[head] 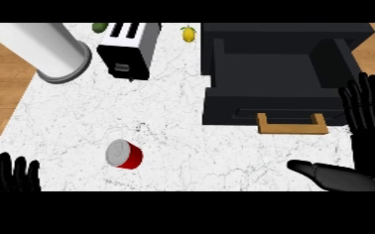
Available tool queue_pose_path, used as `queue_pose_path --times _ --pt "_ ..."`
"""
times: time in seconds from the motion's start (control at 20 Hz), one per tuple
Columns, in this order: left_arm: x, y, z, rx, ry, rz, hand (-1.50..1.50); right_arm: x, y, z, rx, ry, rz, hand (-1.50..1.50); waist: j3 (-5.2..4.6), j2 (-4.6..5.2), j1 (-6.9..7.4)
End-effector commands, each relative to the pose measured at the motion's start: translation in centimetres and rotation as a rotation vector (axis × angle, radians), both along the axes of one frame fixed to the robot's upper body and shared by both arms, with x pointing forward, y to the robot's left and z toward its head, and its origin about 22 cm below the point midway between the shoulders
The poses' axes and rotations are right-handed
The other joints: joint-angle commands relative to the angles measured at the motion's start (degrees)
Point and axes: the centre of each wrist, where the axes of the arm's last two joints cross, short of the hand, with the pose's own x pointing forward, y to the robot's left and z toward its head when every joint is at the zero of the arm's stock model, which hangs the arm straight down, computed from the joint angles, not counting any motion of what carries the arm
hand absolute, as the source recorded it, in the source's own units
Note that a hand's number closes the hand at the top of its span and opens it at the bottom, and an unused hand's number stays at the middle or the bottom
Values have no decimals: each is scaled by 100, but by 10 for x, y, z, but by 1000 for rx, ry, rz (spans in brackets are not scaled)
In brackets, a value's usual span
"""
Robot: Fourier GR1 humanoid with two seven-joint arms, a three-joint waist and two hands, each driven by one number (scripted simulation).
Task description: Pick up the can, place it into the drawer and close the drawer
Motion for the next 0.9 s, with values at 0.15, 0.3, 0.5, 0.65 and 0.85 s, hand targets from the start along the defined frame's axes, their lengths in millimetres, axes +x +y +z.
queue_pose_path --times 0.15,0.3,0.5,0.65,0.85 --pt "7 -16 10 26 -9 38 -150 7 -7 -9 -8 3 -7 -150 -2 14 -44" --pt "14 -28 5 12 14 14 -150 -7 -7 -19 22 -22 -3 -150 -2 13 -64" --pt "31 -30 -29 6 62 30 -150 -10 -15 -13 8 1 -13 -150 -8 11 -63" --pt "25 -42 -34 -8 91 28 -150 -18 -17 -3 1 -5 -21 -150 -7 7 -61" --pt "34 -43 -74 22 106 73 -150 -27 -25 -5 -12 -16 -18 -150 -14 3 -66"
